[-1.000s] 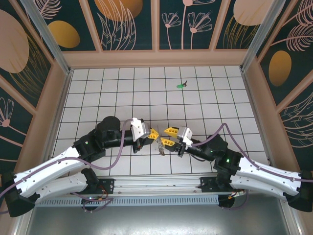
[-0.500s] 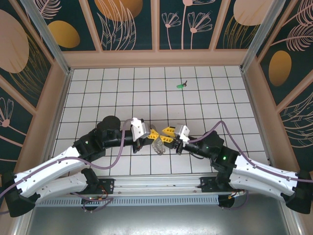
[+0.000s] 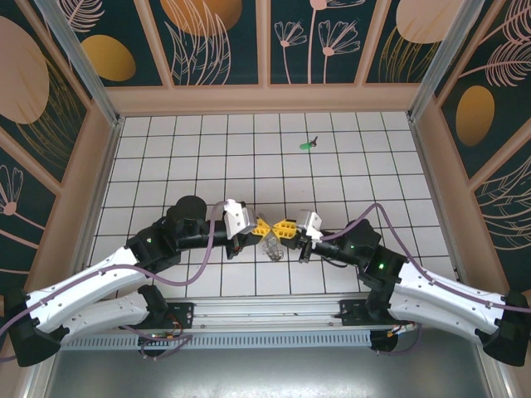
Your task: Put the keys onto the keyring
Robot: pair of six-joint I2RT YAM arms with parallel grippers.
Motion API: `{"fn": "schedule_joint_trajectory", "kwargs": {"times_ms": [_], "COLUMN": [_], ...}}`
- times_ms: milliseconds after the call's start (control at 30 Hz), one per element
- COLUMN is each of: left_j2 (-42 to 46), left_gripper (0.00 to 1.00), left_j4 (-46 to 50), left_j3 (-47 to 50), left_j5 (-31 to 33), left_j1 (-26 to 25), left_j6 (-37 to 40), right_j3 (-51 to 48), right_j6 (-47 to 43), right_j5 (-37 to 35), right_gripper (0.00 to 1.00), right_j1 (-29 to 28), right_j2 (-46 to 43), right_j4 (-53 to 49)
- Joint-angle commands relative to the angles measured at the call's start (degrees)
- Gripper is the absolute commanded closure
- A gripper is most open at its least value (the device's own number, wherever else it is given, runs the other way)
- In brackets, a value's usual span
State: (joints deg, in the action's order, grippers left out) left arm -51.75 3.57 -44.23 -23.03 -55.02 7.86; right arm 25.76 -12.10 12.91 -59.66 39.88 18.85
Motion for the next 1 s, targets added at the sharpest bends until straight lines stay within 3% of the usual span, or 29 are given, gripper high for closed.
{"fn": "schedule_joint_trajectory", "kwargs": {"times_ms": [0,333,567,733,800,967], "left_j2": [-0.14,-2.39,-2.83,-2.88,-2.75,-2.45], "left_gripper": [1.0,0.9,0.85,0.92,1.0,1.0], "left_j4": [-1.12,-0.4,-2.49,-3.44,-3.72,-4.18], "left_j3": [-0.73,-0.42,0.45,0.77,0.98,1.29], "left_j5": [2.49,8.7,10.96,11.04,10.91,9.98], "left_j1": [-0.28,-0.35,-0.34,-0.31,-0.26,-0.3], "left_j6": [0.22,1.03,1.46,1.78,1.83,2.17], "right_j3": [0.61,0.09,-0.17,0.17,0.26,0.26], "right_j6": [-1.49,-8.04,-9.0,-9.52,-9.41,-8.84], "right_j5": [-1.45,-14.82,-14.29,-14.05,-14.02,-14.04], "right_gripper": [1.0,1.0,1.0,1.0,1.0,1.0], "right_j1": [-0.53,-7.37,-8.32,-9.16,-9.29,-9.25], "right_j2": [-1.2,-0.94,0.01,0.85,0.73,0.24], "right_j4": [1.56,3.6,5.48,5.51,5.61,5.32]}}
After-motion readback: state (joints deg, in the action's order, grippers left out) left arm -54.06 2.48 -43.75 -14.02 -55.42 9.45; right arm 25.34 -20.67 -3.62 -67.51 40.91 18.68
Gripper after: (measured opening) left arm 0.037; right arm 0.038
